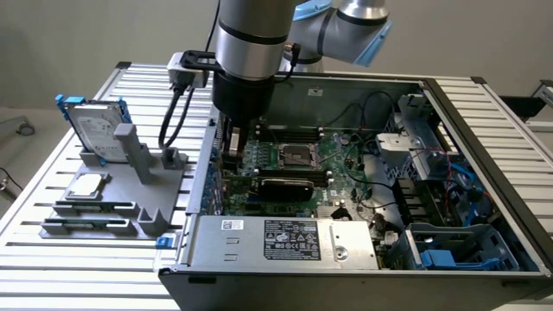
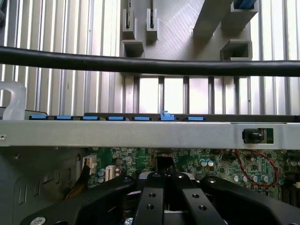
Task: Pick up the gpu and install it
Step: 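Press down on the gpu until it lock into place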
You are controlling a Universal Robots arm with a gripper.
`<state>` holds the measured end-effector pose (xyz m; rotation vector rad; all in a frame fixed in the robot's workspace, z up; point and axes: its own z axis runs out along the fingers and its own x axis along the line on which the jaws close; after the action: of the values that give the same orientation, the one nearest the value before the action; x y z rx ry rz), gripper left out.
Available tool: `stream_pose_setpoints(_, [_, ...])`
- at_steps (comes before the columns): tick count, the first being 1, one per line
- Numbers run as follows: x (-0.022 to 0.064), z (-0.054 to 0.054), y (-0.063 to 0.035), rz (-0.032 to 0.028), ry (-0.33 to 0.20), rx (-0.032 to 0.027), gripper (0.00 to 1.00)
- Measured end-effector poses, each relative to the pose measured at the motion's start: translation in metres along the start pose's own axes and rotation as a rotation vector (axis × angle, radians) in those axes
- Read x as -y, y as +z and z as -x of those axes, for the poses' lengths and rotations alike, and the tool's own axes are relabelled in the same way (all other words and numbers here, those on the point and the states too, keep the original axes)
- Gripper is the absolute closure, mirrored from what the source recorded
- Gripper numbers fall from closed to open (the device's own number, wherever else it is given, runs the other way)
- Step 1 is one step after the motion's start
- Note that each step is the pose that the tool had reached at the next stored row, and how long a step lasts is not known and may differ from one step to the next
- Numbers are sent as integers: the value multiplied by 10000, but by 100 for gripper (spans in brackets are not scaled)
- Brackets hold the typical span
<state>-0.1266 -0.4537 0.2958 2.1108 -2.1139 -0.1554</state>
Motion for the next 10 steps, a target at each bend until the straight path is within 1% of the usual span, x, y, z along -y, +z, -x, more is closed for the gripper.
stream_pose_setpoints(2, [0,8,0,18,27,1,89])
stream_pose_setpoints(3, [-1,9,0,36,43,2,89])
stream_pose_setpoints(7, [-5,12,1,155,104,-5,89])
stream_pose_setpoints(10, [-6,15,2,218,158,-29,89])
